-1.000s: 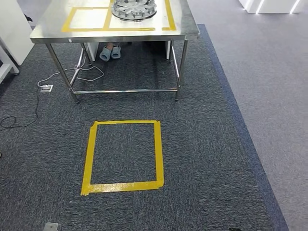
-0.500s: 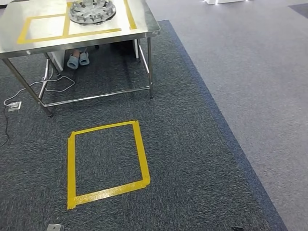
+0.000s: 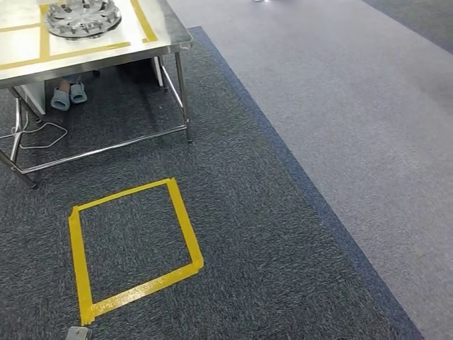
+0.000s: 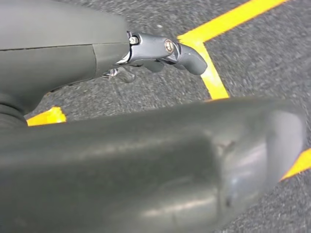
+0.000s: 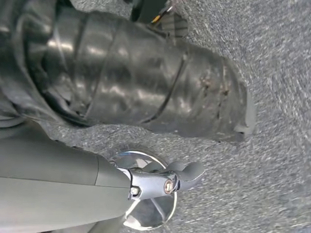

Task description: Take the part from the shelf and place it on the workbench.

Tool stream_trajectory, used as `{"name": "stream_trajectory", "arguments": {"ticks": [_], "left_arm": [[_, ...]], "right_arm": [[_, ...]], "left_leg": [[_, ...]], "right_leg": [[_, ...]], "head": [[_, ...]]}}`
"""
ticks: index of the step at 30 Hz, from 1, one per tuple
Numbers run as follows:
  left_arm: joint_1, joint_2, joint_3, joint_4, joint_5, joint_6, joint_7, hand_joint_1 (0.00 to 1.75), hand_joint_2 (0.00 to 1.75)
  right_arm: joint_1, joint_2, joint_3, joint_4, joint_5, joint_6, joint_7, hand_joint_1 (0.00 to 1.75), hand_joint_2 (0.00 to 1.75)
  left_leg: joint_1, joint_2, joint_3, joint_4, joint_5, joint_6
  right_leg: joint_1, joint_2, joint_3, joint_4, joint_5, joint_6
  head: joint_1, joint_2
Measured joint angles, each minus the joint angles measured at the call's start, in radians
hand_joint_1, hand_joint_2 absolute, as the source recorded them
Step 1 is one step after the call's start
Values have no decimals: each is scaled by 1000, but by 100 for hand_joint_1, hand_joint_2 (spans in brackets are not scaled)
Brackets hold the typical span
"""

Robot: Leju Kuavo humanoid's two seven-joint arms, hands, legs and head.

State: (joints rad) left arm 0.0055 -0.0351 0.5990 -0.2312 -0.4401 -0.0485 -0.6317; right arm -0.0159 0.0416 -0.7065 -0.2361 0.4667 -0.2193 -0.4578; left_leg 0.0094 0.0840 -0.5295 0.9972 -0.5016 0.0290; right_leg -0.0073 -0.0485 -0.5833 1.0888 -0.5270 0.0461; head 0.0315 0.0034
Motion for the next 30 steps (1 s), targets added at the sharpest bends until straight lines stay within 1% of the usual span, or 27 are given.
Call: {"name": "stream_trajectory", "arguments": {"ticks": [1,2,3,4,5,6,7,8,9,10,11,12,13,14,15,16,17,18,20,21,22,24,25,26,27,28,30], "left_arm": [[0,0,1,0,0,0,0,0,0],[0,0,2,0,0,0,0,0,0],[-1,0,4,0,0,0,0,0,0],[-3,0,5,0,0,0,0,0,0],[-5,1,6,0,0,0,0,0,0],[-6,0,6,0,0,0,0,0,0],[-6,0,6,0,-1,0,0,0,0],[-4,0,7,0,-2,-1,1,0,0],[-1,0,7,0,-4,-1,2,0,0],[1,0,8,0,-6,-1,4,0,0],[3,1,10,0,-8,-1,5,0,0],[4,1,12,0,-10,-1,5,0,0],[3,2,13,0,-12,-1,5,0,0],[3,2,14,0,-14,-1,6,0,0],[2,2,15,0,-16,-2,6,0,0],[2,2,17,0,-18,-2,6,0,0],[1,2,19,1,-19,-2,7,0,0],[0,2,22,1,-20,-2,7,0,0],[-1,1,28,1,-21,-2,8,0,0],[-2,1,30,1,-21,-2,8,0,0],[-3,0,31,1,-21,-2,8,0,0],[-1,0,32,1,-22,-2,8,0,0],[0,1,32,1,-22,-2,8,0,0],[2,1,33,1,-22,-2,8,0,0],[2,1,34,1,-23,-2,8,0,0],[2,1,35,1,-24,-2,8,0,0],[0,1,36,1,-28,-2,8,0,0]], "right_arm": [[-3,0,0,0,0,0,0,0,0],[-5,0,0,0,1,0,0,0,0],[-6,0,0,0,2,0,0,0,0],[-4,0,0,0,3,0,0,0,0],[-1,0,0,0,3,0,0,0,0],[1,1,-1,0,4,0,0,0,0],[0,2,-1,0,5,0,1,0,0],[-2,2,-1,0,7,0,1,0,0],[-4,2,-1,0,10,0,1,0,0],[-5,2,-2,0,12,0,1,0,0],[-5,2,-3,0,15,0,1,0,0],[-3,2,-5,0,17,0,1,0,0],[-2,2,-8,0,21,0,1,0,0],[-2,3,-9,0,24,0,0,0,0],[-2,4,-10,0,27,0,0,0,0],[-3,5,-11,0,29,0,0,0,0],[-5,6,-12,0,31,-1,0,0,0],[-6,6,-14,0,32,-1,-1,0,0],[-2,6,-17,1,35,-2,-2,0,0],[1,6,-18,1,37,-2,-3,0,0],[2,7,-19,1,38,-2,-5,0,0],[-3,8,-19,1,41,-2,-8,0,0],[-6,9,-19,1,42,-2,-9,0,0],[-8,9,-19,1,43,-2,-9,0,0],[-7,9,-20,1,45,-2,-10,0,0],[-6,9,-20,1,46,-2,-10,0,0],[-5,9,-21,1,51,-3,-10,0,0]], "left_leg": [[-3,10,1,1,-1,-5],[-6,21,3,2,-2,-10],[-8,31,4,2,-3,-15],[-7,40,6,2,-3,-21],[-6,37,7,4,-7,-28],[-3,19,5,16,-20,-34],[-1,-7,-6,47,-45,-39],[0,-39,-26,100,-79,-41],[1,-60,-54,168,-115,-41],[1,-70,-81,233,-143,-41],[1,-74,-99,276,-154,-40],[0,-76,-103,284,-144,-38],[0,-79,-90,253,-116,-36],[1,-88,-64,192,-76,-32],[2,-111,-36,128,-45,-29],[3,-135,-14,72,-24,-26],[4,-154,-2,39,-16,-25],[3,-164,-1,29,-18,-23],[1,-150,-5,23,-11,-13],[2,-142,-6,18,-6,-6],[3,-133,-7,14,0,2],[3,-113,-13,10,7,11],[2,-104,-17,10,10,12],[1,-94,-22,11,12,11],[1,-87,-25,11,15,10],[1,-83,-29,11,18,8],[1,-77,-33,11,24,1]], "right_leg": [[3,-19,31,-56,15,-6],[6,-32,46,-86,20,-12],[9,-32,45,-93,18,-17],[9,-18,41,-93,20,-24],[8,-9,40,-94,23,-29],[6,1,42,-97,26,-36],[3,12,44,-99,30,-43],[2,24,46,-100,34,-48],[2,38,44,-99,37,-52],[3,52,42,-99,38,-55],[5,66,41,-97,39,-56],[6,80,40,-95,40,-56],[6,93,40,-92,40,-55],[6,107,39,-88,39,-54],[6,120,37,-83,38,-52],[6,133,31,-77,38,-48],[5,144,24,-72,39,-42],[2,155,16,-70,42,-35],[-4,167,3,-69,48,-21],[-3,153,-4,-61,40,-15],[-3,129,-16,-37,22,-11],[-3,74,-64,70,-45,-2],[-5,61,-91,138,-78,2],[-7,55,-108,189,-99,5],[-8,53,-108,206,-101,7],[-9,52,-87,182,-86,7],[-10,50,3,42,-35,3]], "head": [[1,0],[1,0],[0,0],[0,0],[-1,0],[-2,0],[-4,0],[-6,0],[-8,0],[-9,0],[-10,0],[-10,0],[-10,0],[-10,0],[-11,0],[-11,0],[-11,0],[-11,0],[-12,0],[-11,0],[-7,0],[1,0],[4,0],[5,0],[5,0],[5,0],[6,0]]}}
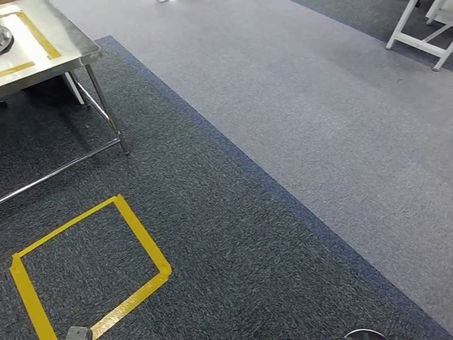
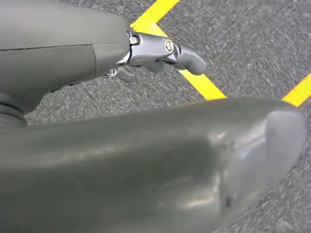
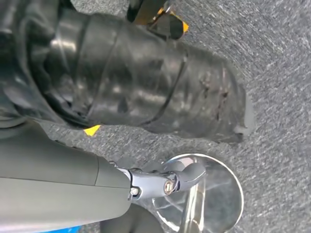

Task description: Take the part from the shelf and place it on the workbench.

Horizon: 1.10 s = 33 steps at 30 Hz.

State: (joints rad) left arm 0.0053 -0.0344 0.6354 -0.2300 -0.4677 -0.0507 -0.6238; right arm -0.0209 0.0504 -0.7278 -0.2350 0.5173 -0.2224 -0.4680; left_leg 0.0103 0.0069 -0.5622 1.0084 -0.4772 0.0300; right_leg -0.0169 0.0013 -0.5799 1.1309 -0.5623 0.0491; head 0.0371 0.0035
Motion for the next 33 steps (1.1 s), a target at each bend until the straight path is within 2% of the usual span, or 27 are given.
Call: {"name": "stream_trajectory", "arguments": {"ticks": [1,2,4,6,7,8,10,11,12,13,14,16,17,18,21,22,24,26,27,28,29,31,32,33], "left_arm": [[-1,0,1,0,-2,0,0,0,0],[-3,0,2,0,-4,0,0,0,0],[-5,0,4,0,-7,0,0,0,0],[-5,0,8,0,-11,0,0,0,0],[-4,-1,11,0,-13,-1,0,0,0],[-3,-2,13,0,-14,-1,0,0,0],[-3,-2,18,1,-17,-1,0,0,0],[-3,-1,19,1,-19,-1,0,0,0],[-3,0,20,1,-21,-1,0,0,0],[-3,0,21,1,-22,-1,0,0,0],[-3,0,21,1,-23,-1,0,0,0],[-4,1,21,1,-24,-1,0,0,0],[-5,1,21,1,-24,-1,0,0,0],[-6,1,21,1,-24,-1,0,0,0],[-5,1,21,1,-24,-1,0,0,0],[-6,0,21,1,-24,-1,0,0,0],[-7,0,21,1,-24,-1,0,0,0],[-7,0,22,1,-25,-1,0,0,0],[-7,0,22,1,-25,-1,0,0,0],[-7,0,22,1,-26,-1,0,0,0],[-7,0,23,1,-27,-2,0,0,0],[-7,0,25,1,-30,-2,0,0,0],[-8,0,26,1,-31,-2,0,0,0],[-8,0,27,1,-33,-2,0,0,0]], "right_arm": [[-2,0,-1,0,2,0,0,0,0],[-4,0,-1,0,6,-1,0,0,0],[-5,0,-3,0,11,-2,0,0,0],[-3,0,-5,0,15,-3,0,0,0],[-3,0,-6,0,16,-4,0,0,0],[-4,0,-8,0,18,-5,0,0,0],[-4,0,-11,0,21,-6,0,0,0],[-3,0,-13,0,23,-7,0,0,0],[-3,0,-15,0,25,-7,0,0,0],[-2,0,-17,0,26,-8,0,0,0],[-2,1,-18,0,28,-8,0,0,0],[-3,2,-19,0,29,-8,0,0,0],[-4,2,-20,0,29,-8,0,0,0],[-5,2,-20,0,30,-8,0,0,0],[-5,2,-21,0,30,-8,-1,0,0],[-4,2,-21,0,30,-8,-1,0,0],[-4,2,-21,0,31,-8,-1,0,0],[-5,3,-21,0,31,-8,-1,0,0],[-4,3,-21,0,32,-8,-1,0,0],[-3,3,-22,0,32,-8,-1,0,0],[-2,3,-22,0,32,-8,-1,0,0],[-4,3,-22,0,34,-8,-1,0,0],[-6,3,-22,0,36,-8,-1,0,0],[-8,3,-22,0,37,-8,-2,0,0]], "left_leg": [[-2,2,-2,1,2,-4],[-3,3,-4,2,5,-10],[-3,5,-6,1,12,-22],[1,4,-9,5,9,-35],[2,2,-18,24,-10,-40],[3,1,-33,65,-43,-43],[3,-1,-78,192,-124,-47],[3,-1,-95,248,-149,-48],[3,-1,-99,274,-156,-48],[3,-1,-85,263,-144,-47],[3,-1,-54,213,-117,-44],[1,-2,20,76,-67,-36],[-1,-3,42,30,-54,-31],[-4,-3,50,8,-52,-25],[-6,-2,41,2,-39,-5],[-5,-1,38,-1,-32,3],[-2,1,28,-6,-19,14],[-3,2,12,-6,-9,17],[-4,3,5,-5,-4,16],[-4,3,0,-5,1,15],[-3,3,-5,-5,5,13],[-4,3,-10,-4,12,5],[-5,3,-12,-3,15,0],[-6,3,-14,-2,18,-6]], "right_leg": [[1,-1,41,-70,17,-3],[3,-1,67,-117,25,-7],[9,-1,76,-143,28,-15],[9,-3,75,-150,41,-30],[9,-5,74,-153,49,-39],[8,-6,72,-155,57,-47],[11,-7,60,-152,66,-55],[13,-7,53,-149,68,-56],[14,-7,47,-146,70,-56],[16,-6,41,-141,71,-56],[16,-6,36,-136,72,-55],[18,-5,27,-124,72,-51],[20,-4,23,-119,73,-47],[20,-4,18,-117,75,-41],[17,-3,9,-116,81,-22],[16,-2,1,-104,69,-16],[13,-2,-38,-21,6,-6],[9,-2,-87,110,-66,2],[8,-2,-99,151,-81,5],[6,-2,-93,157,-78,6],[5,-3,-63,119,-57,6],[3,-3,30,-33,-3,4],[4,-2,66,-99,14,0],[6,-1,86,-137,21,-5]], "head": [[0,0],[-1,0],[-4,0],[-5,0],[-7,0],[-9,0],[-15,0],[-16,0],[-16,0],[-16,0],[-16,0],[-16,0],[-16,0],[-16,0],[-17,0],[-15,0],[-10,0],[-5,0],[-5,0],[-4,0],[-4,0],[-3,0],[-3,0],[-3,0]]}}
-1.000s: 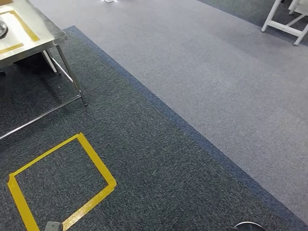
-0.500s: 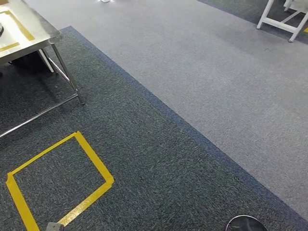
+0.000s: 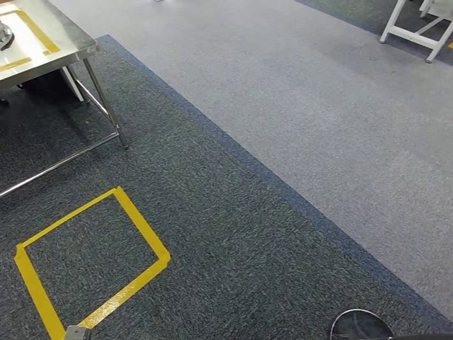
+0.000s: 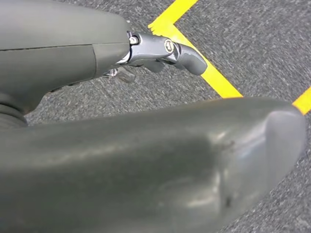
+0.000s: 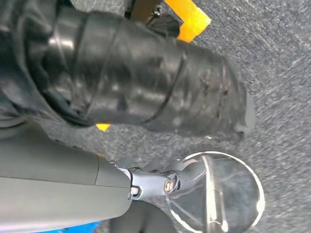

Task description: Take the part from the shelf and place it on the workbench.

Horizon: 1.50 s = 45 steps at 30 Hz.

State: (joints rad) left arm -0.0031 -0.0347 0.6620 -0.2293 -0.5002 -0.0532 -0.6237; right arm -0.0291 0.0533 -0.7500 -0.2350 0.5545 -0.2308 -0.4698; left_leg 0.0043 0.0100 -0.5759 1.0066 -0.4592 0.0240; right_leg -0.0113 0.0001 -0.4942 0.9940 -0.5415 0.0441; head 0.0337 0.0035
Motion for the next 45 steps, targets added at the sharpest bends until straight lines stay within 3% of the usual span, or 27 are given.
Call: {"name": "stream_trajectory", "arguments": {"ticks": [3,4,6,8,9,10,11,14,16,19,22,24,27,30,31,34,36,38,40,42,43,45], "left_arm": [[-1,1,1,0,-2,-1,0,0,0],[0,0,2,0,-3,-1,0,0,0],[2,-1,3,1,-5,-1,0,0,0],[1,0,7,1,-10,-1,0,0,0],[1,0,11,1,-12,-2,0,0,0],[2,0,14,1,-15,-2,0,0,0],[2,0,16,1,-18,-2,0,0,0],[0,1,20,1,-23,-3,0,0,0],[-1,2,20,1,-24,-4,0,0,0],[0,1,23,1,-24,-4,0,0,0],[-3,0,24,1,-24,-4,0,0,0],[-3,0,24,1,-24,-4,0,0,0],[-3,0,24,1,-24,-4,0,0,0],[-3,0,24,1,-24,-4,0,0,0],[-3,0,24,1,-24,-5,0,0,0],[-5,1,25,1,-24,-5,0,0,0],[-4,0,25,1,-24,-4,0,0,0],[-2,-2,25,1,-25,-4,0,0,0],[-2,-2,25,1,-25,-4,0,0,0],[-1,-1,25,1,-25,-4,0,0,0],[-1,-1,25,1,-25,-4,0,0,0],[0,-1,25,1,-25,-4,0,0,0]], "right_arm": [[1,0,-1,0,3,0,-1,0,0],[1,0,-2,0,3,0,-1,0,0],[0,0,-5,0,6,0,-1,0,0],[0,0,-9,0,10,0,-1,0,0],[0,0,-11,0,12,0,-1,0,0],[1,0,-13,0,14,0,-1,0,0],[1,0,-16,0,16,0,-1,0,0],[-1,1,-21,0,22,0,-2,0,0],[-2,2,-24,0,23,1,-2,0,0],[-1,3,-25,0,24,1,-2,0,0],[-1,3,-25,0,24,0,-3,0,0],[-2,4,-25,0,25,0,-3,0,0],[-2,4,-25,0,25,0,-3,0,0],[-2,3,-25,0,26,1,-3,0,0],[-2,3,-25,0,26,1,-3,0,0],[-3,3,-25,0,25,3,-4,0,0],[0,3,-25,0,25,7,-4,0,0],[0,3,-25,0,25,10,-4,0,0],[0,3,-25,0,25,12,-4,0,0],[3,3,-26,0,25,12,-4,0,0],[3,3,-26,0,25,12,-4,0,0],[3,3,-26,0,25,12,-4,0,0]], "left_leg": [[4,0,-5,2,8,-19],[5,-1,-9,11,-2,-24],[7,-4,-33,79,-62,-32],[7,-5,-73,204,-143,-36],[7,-5,-85,255,-166,-37],[7,-5,-84,274,-169,-36],[6,-5,-65,256,-154,-34],[3,-6,43,67,-82,-19],[-3,-7,70,5,-70,-9],[-2,-5,61,-4,-54,8],[3,-2,47,-13,-36,23],[3,-2,42,-13,-32,26],[3,-1,41,-13,-32,26],[2,0,32,-12,-25,25],[1,0,23,-11,-17,20],[0,2,6,-7,4,-5],[4,1,2,-4,4,-18],[7,-1,-18,44,-38,-26],[7,-2,-66,172,-117,-30],[7,-3,-100,279,-159,-31],[7,-4,-94,280,-150,-29],[7,-14,-36,174,-87,-22]], "right_leg": [[6,0,-1,-14,8,-22],[6,-2,-1,-17,14,-31],[5,-5,-6,-21,30,-49],[9,-5,-18,-18,40,-57],[12,-5,-26,-15,43,-57],[13,-5,-34,-11,46,-57],[14,-5,-40,-6,47,-57],[17,-4,-54,9,49,-53],[18,-4,-64,16,54,-42],[16,-3,-75,19,56,-22],[12,0,-118,105,-16,-8],[10,0,-135,148,-46,-5],[9,0,-138,157,-50,-5],[5,-1,-161,228,-81,1],[2,-1,-120,180,-69,3],[1,1,17,-26,-4,-6],[4,2,13,-29,6,-23],[3,2,11,-32,19,-40],[4,6,6,-32,28,-49],[8,13,-2,-29,32,-51],[9,18,-5,-26,33,-51],[11,30,-8,-19,32,-49]], "head": [[-1,0],[-1,0],[-6,0],[-11,0],[-11,0],[-11,0],[-11,0],[-12,0],[-12,0],[-11,0],[-2,0],[3,0],[3,0],[3,0],[3,0],[2,0],[1,0],[-4,0],[-10,0],[-11,0],[-11,0],[-11,0]]}}
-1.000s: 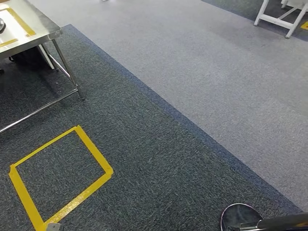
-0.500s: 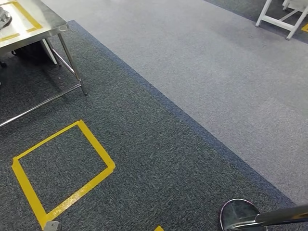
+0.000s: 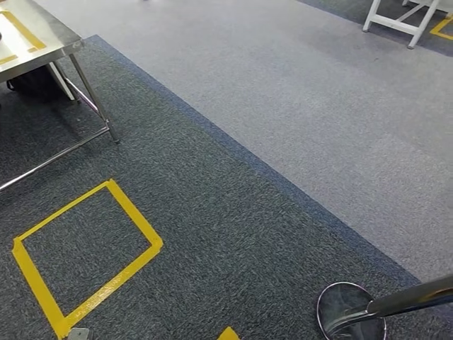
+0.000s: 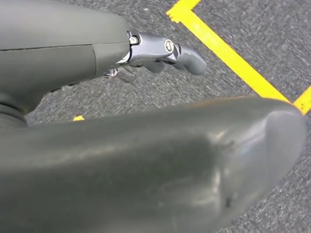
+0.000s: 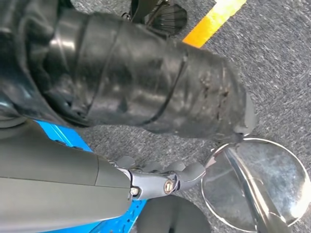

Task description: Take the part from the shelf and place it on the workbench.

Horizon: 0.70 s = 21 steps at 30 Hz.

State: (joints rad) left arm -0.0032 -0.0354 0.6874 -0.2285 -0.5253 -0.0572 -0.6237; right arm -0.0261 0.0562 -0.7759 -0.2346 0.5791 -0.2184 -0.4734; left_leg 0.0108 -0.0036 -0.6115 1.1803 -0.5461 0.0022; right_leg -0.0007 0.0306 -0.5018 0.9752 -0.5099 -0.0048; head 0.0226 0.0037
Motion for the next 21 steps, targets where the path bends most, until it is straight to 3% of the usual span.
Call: {"name": "stream_trajectory", "arguments": {"ticks": [2,3,6,7,9,11,12,13,14,16,18,19,21], "left_arm": [[0,1,0,0,0,0,0,0,0],[-1,1,0,0,0,0,0,0,0],[-1,1,0,0,-7,2,3,0,0],[-2,1,0,0,-12,4,5,0,0],[-3,0,0,0,-33,7,17,0,0],[-2,1,0,0,-60,11,34,0,0],[-2,2,0,0,-72,13,43,0,0],[-3,3,0,0,-83,15,50,0,0],[-4,4,0,0,-94,17,58,0,0],[-6,5,0,0,-117,21,73,0,0],[-8,9,-2,1,-141,24,85,0,0],[-9,11,-3,1,-151,25,91,0,0],[-11,13,-5,2,-165,26,98,0,0]], "right_arm": [[-4,1,0,0,0,1,0,0,0],[-5,1,0,0,1,2,2,0,0],[-4,1,0,1,7,14,25,0,0],[-2,1,-1,1,12,21,44,0,0],[-2,0,-2,3,34,45,114,0,0],[-3,0,-2,7,63,75,208,0,0],[0,0,-1,9,76,90,253,0,0],[5,0,-1,10,86,104,292,0,0],[9,0,0,12,95,119,329,0,0],[13,0,1,13,110,151,387,0,0],[10,0,3,15,124,189,435,0,0],[9,0,4,15,129,205,454,0,0],[11,0,5,17,135,225,480,0,0]], "left_leg": [[0,-28,61,-124,42,10],[-1,-38,74,-156,47,13],[-3,-28,73,-170,45,23],[-2,-20,74,-175,48,29],[2,1,75,-183,53,39],[-1,24,72,-183,53,43],[-2,35,72,-183,53,43],[-2,44,72,-182,53,43],[-2,54,73,-182,52,42],[-3,72,76,-182,51,39],[-7,90,78,-179,48,29],[-9,98,79,-178,48,24],[-9,113,80,-178,47,13]], "right_leg": [[2,14,-8,10,-3,7],[1,21,-14,14,-3,12],[-4,36,-31,19,1,30],[-4,29,-40,30,-7,35],[-4,1,-83,110,-54,44],[-8,-18,-149,245,-114,53],[-10,-22,-171,292,-126,56],[-11,-24,-176,303,-119,58],[-12,-28,-160,274,-95,60],[-12,-60,-88,135,-31,59],[-8,-92,-36,32,0,50],[-4,-97,-31,16,0,44],[-1,-77,-36,16,5,31]], "head": [[0,0],[0,0],[0,0],[1,0],[9,0],[16,0],[16,0],[16,0],[17,0],[18,0],[18,0],[17,0],[15,0]]}}
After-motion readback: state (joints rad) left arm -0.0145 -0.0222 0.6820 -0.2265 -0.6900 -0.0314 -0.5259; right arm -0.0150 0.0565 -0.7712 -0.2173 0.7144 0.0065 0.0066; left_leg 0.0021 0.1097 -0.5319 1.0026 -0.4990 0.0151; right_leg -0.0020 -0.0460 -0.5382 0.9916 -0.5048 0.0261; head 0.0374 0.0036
